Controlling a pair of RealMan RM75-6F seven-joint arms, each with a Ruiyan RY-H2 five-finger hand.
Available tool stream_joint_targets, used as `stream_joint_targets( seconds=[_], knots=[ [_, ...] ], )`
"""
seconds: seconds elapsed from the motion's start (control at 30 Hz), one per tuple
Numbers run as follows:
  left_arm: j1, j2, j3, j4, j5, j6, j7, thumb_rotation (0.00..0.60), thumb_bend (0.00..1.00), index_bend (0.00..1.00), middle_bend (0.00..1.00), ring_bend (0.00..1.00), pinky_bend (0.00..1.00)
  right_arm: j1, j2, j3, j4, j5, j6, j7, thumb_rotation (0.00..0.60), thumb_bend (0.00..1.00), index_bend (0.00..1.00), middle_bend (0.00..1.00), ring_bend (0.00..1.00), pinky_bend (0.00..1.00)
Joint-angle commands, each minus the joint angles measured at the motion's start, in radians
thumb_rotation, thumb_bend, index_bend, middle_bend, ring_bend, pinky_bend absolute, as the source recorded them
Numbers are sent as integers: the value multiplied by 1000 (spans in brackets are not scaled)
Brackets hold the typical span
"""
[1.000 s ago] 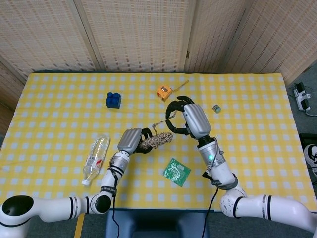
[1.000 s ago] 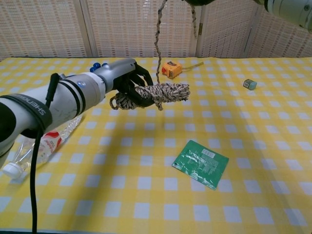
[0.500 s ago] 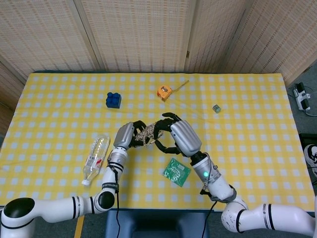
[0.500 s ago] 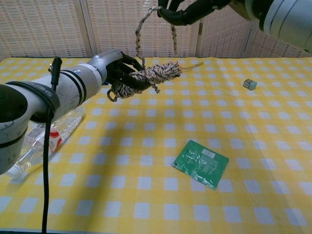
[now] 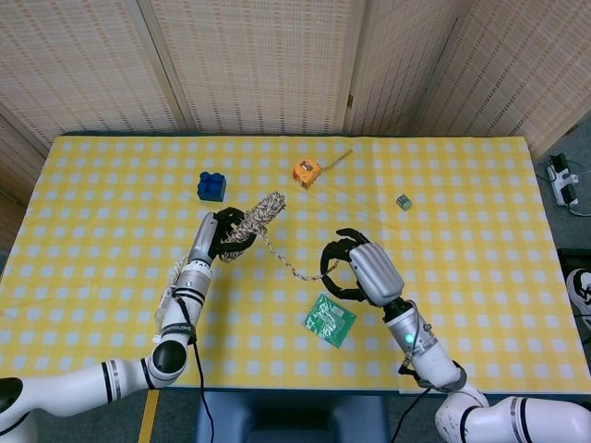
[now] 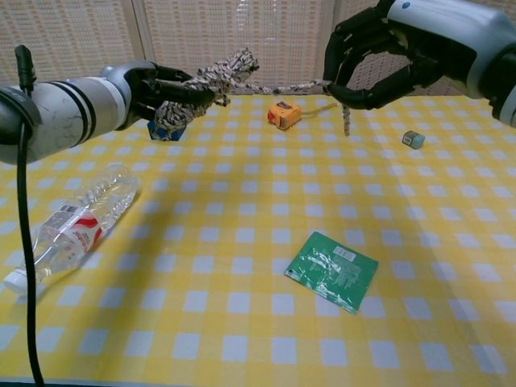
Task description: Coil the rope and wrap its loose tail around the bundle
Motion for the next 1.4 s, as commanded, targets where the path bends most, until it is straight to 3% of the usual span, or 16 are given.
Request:
stream_joint_targets(
  seconds=[0.03, 0.4, 0.73, 1.2, 1.4],
  knots=[
    [35, 46, -27, -45, 30, -23, -66, 600, 628, 720, 731, 722, 791, -1, -3, -5, 27, 23, -24, 5, 600, 431, 690, 513, 426, 186],
    [120, 157, -38, -205, 193, -69, -245, 600, 629, 720, 731, 721, 791, 25, -40, 18, 128, 130, -120, 18, 600, 430, 692, 514, 427, 186],
    [144, 221, 18, -277, 381, -167, -367, 600, 628, 732, 731, 719, 791, 98, -71, 118, 152, 287, -207, 12, 600, 430, 692, 515, 429, 205],
    [100, 263, 122, -210, 684, -283, -521, 600, 629, 736, 731, 715, 791, 170, -54, 238, 136, 454, -259, 39, 600, 430, 696, 520, 441, 205],
    [63, 249, 199, -148, 803, -266, -486, 600, 628, 743, 733, 717, 790, 185, -40, 254, 119, 479, -256, 39, 600, 430, 703, 523, 442, 205]
  ],
)
